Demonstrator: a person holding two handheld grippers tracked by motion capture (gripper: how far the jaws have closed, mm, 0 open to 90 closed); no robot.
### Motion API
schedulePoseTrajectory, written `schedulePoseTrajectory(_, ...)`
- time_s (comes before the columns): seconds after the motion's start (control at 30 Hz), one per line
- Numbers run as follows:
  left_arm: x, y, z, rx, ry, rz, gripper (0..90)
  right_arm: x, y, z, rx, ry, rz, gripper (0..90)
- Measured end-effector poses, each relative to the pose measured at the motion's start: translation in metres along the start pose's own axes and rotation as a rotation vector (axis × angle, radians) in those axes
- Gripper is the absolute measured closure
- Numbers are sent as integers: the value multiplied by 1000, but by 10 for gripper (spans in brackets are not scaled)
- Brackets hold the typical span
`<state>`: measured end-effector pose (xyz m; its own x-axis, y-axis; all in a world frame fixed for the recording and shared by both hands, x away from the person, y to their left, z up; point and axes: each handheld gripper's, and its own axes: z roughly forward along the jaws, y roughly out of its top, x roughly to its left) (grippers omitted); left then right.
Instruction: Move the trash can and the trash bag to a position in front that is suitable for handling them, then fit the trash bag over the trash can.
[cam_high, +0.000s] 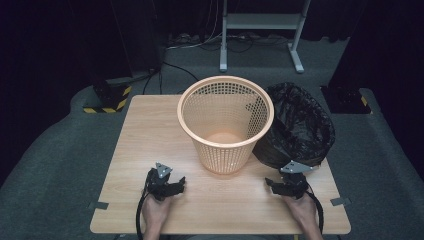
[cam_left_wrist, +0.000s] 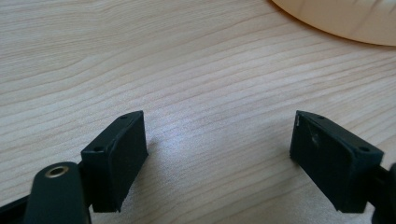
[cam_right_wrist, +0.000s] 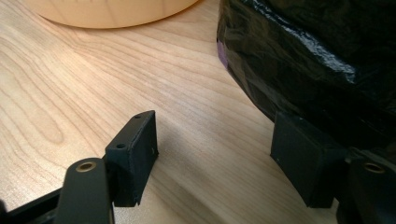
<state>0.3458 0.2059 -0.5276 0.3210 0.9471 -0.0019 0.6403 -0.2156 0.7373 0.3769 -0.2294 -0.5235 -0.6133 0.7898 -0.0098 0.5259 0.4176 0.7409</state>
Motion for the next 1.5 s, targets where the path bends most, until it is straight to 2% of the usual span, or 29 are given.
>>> schedulePoseTrajectory(0.3,0,0,0,0,1,-4,196,0,0,1,8,-4,7,260)
schedulePoseTrajectory(0.6,1,0,-1,-2,5,-4,203,-1,1,1,10,-6,8,249)
schedulePoseTrajectory(0.7,1,0,-1,-2,6,-5,204,-1,3,-1,41,-9,12,264)
schedulePoseTrajectory(0.8,1,0,-1,-2,5,-3,207,-1,2,-4,43,14,41,238)
schedulePoseTrajectory(0.93,1,0,-1,-1,4,-3,208,-1,2,-12,10,21,55,238)
schedulePoseTrajectory(1.17,1,0,-1,-4,6,-4,210,6,13,-28,-58,31,31,249)
schedulePoseTrajectory(1.33,1,0,-1,-2,6,-3,211,11,17,-34,-75,56,14,248)
schedulePoseTrajectory(1.5,1,0,-1,-3,6,-4,211,13,23,-41,-100,48,5,263)
